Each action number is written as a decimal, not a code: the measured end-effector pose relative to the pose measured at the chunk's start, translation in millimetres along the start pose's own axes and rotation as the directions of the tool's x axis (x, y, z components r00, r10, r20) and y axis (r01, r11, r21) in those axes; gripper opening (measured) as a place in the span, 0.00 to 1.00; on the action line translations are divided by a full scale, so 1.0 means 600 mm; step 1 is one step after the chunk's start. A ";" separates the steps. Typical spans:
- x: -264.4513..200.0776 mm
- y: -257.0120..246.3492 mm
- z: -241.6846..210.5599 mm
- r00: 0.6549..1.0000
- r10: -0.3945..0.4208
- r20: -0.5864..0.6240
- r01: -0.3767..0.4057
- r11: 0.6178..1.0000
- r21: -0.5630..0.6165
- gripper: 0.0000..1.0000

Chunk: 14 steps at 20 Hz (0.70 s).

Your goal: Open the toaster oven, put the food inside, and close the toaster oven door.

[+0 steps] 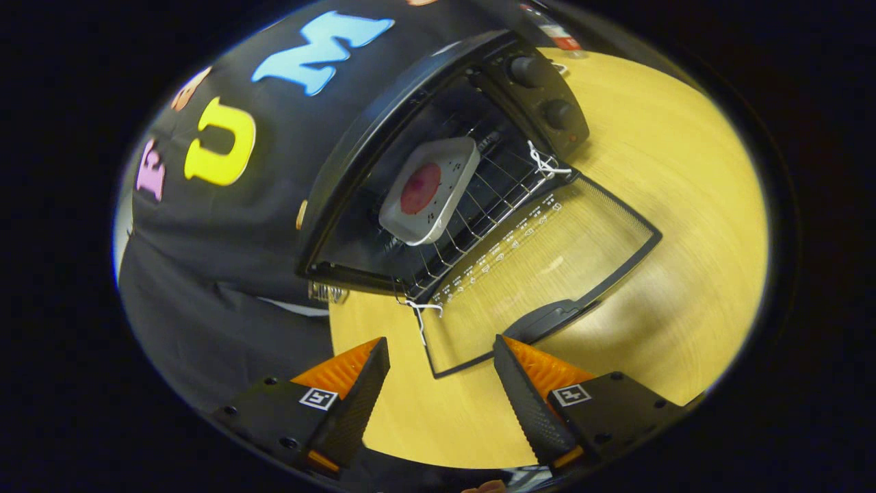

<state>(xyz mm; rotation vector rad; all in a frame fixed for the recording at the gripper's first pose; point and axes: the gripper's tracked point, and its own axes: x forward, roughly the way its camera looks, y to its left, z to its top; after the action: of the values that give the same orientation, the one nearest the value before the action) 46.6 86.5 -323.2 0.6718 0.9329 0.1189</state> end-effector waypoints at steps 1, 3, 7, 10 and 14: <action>-0.005 -0.022 -0.009 0.999 -0.050 -0.011 0.049 0.995 -0.084 0.98; -0.011 -0.060 -0.016 0.992 -0.124 -0.003 0.121 0.971 -0.207 0.98; -0.019 -0.108 -0.047 0.977 -0.215 -0.007 0.198 0.914 -0.353 0.98; -0.017 -0.151 -0.072 0.953 -0.304 0.002 0.267 0.831 -0.489 0.98; -0.014 -0.188 -0.084 0.930 -0.366 0.020 0.312 0.762 -0.567 0.98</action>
<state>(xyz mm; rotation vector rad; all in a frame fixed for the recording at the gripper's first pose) -18.4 18.4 -403.2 -0.0643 1.0314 0.0944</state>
